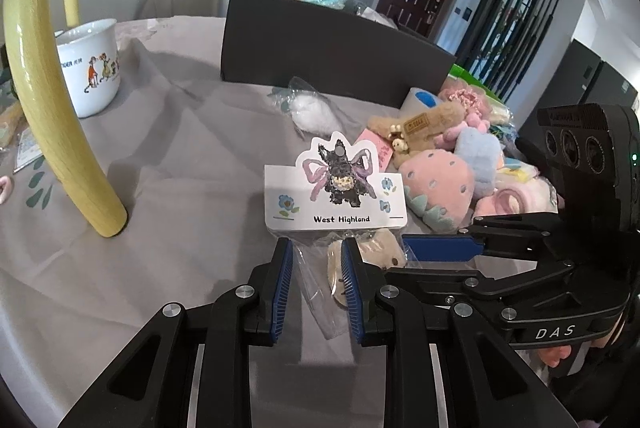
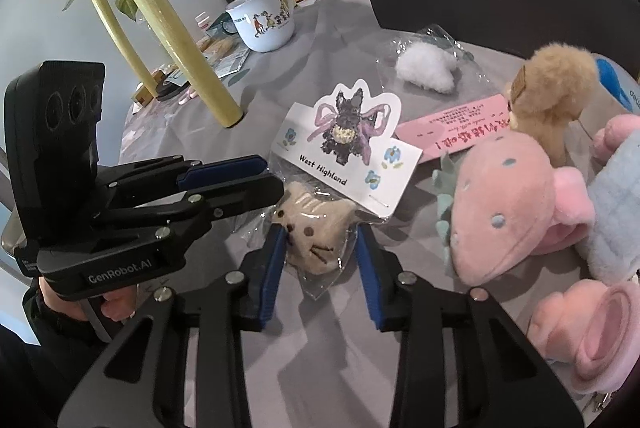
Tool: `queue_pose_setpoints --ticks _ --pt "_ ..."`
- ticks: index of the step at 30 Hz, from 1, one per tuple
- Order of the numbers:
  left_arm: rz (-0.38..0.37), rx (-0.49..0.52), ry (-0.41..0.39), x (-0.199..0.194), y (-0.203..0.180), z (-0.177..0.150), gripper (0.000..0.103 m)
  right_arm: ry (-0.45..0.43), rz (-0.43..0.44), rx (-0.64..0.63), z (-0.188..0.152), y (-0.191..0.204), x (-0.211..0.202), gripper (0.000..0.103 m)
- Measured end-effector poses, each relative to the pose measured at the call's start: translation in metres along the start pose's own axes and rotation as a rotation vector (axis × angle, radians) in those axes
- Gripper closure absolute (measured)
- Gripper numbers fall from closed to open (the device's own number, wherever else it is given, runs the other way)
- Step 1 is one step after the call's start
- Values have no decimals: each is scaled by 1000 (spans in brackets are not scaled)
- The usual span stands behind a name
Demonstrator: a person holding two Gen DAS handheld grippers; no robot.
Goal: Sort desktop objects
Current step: 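Close both grippers on the bagged cat plush with the West Highland card, then lift the bagged cat plush and carry it with both grippers to the dark box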
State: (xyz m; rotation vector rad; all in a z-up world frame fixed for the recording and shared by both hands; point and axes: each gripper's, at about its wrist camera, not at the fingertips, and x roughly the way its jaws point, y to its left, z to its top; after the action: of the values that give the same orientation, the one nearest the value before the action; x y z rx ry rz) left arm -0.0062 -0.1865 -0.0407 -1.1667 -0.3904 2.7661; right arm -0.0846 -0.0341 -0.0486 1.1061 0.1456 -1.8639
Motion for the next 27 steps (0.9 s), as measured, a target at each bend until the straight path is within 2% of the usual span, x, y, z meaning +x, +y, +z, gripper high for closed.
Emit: queue_pose_setpoints --ticks 14,27 --pt "5 32 -40 -20 -15 15 78 -57 -9 -12 7 12 -23 67" --pt "-2 75 -73 -29 -31 46 78 -120 -15 -4 22 7 -50 67"
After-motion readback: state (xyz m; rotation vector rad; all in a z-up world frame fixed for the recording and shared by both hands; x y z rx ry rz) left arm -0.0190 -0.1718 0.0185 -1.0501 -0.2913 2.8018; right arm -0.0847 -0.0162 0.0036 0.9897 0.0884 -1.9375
